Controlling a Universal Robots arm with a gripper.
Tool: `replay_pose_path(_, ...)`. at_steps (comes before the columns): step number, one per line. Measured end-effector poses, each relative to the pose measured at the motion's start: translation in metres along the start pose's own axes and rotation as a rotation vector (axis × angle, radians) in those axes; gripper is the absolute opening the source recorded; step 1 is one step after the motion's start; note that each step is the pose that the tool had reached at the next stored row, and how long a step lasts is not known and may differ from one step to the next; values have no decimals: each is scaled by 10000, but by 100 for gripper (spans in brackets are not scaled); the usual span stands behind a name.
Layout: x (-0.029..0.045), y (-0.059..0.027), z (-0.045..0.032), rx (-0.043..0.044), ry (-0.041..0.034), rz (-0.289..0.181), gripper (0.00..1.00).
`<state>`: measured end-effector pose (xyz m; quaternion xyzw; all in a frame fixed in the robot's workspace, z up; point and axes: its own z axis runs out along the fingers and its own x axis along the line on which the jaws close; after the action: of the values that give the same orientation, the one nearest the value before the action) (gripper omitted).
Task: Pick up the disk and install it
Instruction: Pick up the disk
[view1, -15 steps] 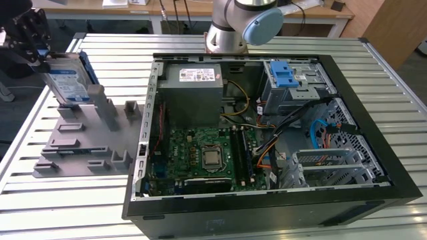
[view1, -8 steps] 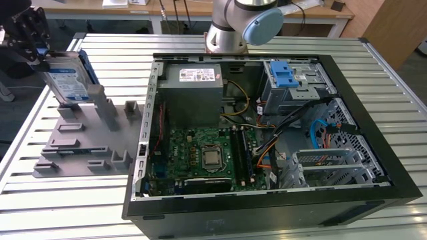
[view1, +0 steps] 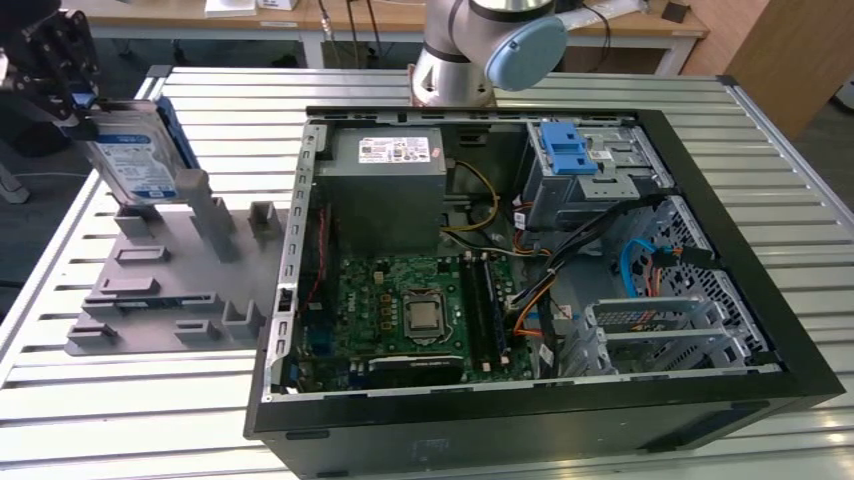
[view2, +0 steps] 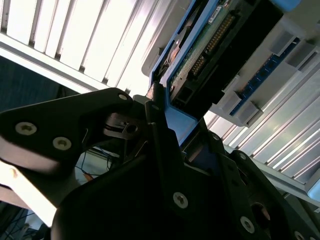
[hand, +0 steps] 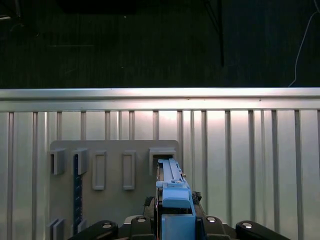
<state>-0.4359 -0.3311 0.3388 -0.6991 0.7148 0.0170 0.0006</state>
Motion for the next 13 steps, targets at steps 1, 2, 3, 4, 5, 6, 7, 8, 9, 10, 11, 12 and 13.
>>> replay_pose_path(1, 0, 0, -3, 0, -7, 0, 36)
replay_pose_path(2, 0, 0, -5, 0, -14, 0, 36)
replay_pose_path(3, 0, 0, -9, -1, -22, 0, 36)
replay_pose_path(4, 0, 0, -12, -1, -31, 0, 36)
replay_pose_path(5, 0, 0, -15, -2, -40, -1, 36)
replay_pose_path(6, 0, 0, -17, -1, -49, -1, 36)
replay_pose_path(7, -1, 0, -20, -1, -59, -1, 36)
replay_pose_path(8, 0, 0, -23, -1, -69, -2, 36)
replay_pose_path(9, -1, 1, -27, -2, -80, -2, 36)
replay_pose_path(10, -1, 1, -30, -2, -90, -2, 36)
replay_pose_path(11, -1, 1, -33, -2, -99, -2, 36)
replay_pose_path(12, -1, 1, -37, -3, -108, -2, 36)
replay_pose_path(13, -1, 1, -41, -2, -118, -3, 36)
